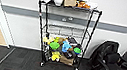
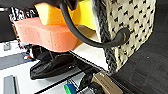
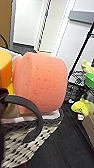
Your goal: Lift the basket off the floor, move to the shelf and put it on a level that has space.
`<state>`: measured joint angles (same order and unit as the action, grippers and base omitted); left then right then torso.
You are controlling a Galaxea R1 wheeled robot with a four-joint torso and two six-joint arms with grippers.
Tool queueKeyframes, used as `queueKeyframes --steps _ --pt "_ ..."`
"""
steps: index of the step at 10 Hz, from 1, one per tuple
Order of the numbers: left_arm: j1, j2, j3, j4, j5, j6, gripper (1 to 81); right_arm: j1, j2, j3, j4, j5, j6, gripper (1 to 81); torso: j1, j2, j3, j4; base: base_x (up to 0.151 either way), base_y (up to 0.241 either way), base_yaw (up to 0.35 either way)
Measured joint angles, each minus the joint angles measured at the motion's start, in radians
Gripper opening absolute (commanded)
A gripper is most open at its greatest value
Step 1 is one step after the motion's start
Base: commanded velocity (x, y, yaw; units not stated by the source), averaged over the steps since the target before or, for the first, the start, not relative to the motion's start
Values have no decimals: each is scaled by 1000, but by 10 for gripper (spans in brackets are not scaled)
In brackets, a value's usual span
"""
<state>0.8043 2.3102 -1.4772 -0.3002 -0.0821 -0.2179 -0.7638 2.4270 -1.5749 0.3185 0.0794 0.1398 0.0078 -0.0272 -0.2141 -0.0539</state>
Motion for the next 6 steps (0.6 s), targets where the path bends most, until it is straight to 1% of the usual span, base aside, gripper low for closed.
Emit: queueKeyframes --steps 5,6 --pt "20 5 -1 0 11 0 10 -15 -1 0 0 -17 0 10 -4 5 159 0 0 0 0" --pt "20 6 -4 0 10 0 10 -14 -1 0 0 -14 0 10 -5 5 172 0 0 0 0"
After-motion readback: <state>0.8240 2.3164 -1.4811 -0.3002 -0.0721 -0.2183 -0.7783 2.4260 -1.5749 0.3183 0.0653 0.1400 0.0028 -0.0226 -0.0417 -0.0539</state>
